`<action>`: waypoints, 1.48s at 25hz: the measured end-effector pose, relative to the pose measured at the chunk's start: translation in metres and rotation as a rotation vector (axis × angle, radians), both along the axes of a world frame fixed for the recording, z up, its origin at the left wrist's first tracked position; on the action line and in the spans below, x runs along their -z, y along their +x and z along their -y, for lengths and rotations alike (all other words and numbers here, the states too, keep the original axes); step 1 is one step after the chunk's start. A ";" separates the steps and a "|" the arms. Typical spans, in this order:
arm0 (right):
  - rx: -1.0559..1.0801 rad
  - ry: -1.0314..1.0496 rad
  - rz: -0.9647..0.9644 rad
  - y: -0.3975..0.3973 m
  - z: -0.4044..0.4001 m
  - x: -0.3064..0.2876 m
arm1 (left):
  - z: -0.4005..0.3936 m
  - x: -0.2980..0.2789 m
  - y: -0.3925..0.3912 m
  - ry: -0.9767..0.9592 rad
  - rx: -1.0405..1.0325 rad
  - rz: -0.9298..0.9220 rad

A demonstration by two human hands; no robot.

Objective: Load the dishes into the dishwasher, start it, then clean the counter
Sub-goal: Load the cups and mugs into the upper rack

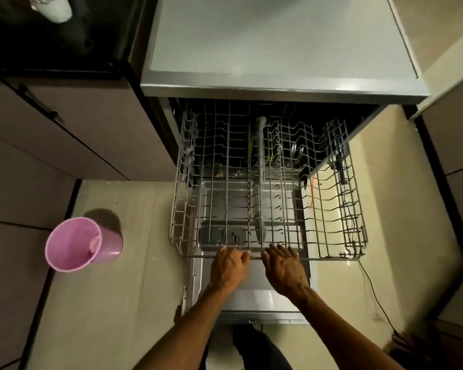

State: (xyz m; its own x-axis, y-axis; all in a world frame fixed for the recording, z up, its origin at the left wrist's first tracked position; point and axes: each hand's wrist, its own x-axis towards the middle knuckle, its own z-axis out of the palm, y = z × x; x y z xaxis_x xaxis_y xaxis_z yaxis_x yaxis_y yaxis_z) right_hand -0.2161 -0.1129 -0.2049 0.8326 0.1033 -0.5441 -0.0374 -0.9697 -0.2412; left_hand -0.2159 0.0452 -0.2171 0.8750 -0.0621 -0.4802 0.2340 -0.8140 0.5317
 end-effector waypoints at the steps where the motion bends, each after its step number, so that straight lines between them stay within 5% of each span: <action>1: 0.008 0.004 -0.009 -0.011 0.000 -0.002 | 0.001 0.000 -0.011 0.021 -0.003 -0.024; 12: 0.062 0.069 -0.194 -0.062 -0.002 -0.047 | 0.005 -0.064 -0.060 -0.024 -0.027 -0.250; 22: 0.004 0.374 0.296 -0.031 -0.021 -0.185 | -0.012 -0.209 -0.042 -0.104 -0.231 0.342; 37: -0.211 0.553 0.576 -0.018 -0.156 -0.313 | -0.141 -0.325 -0.078 -0.071 -0.563 0.737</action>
State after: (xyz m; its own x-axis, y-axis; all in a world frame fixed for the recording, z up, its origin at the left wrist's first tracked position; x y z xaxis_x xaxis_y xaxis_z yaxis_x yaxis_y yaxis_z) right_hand -0.2340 0.0430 0.1085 0.8989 0.4162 0.1370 0.4072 -0.6780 -0.6120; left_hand -0.2941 0.1861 0.1082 0.8674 0.4567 0.1975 0.1684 -0.6429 0.7472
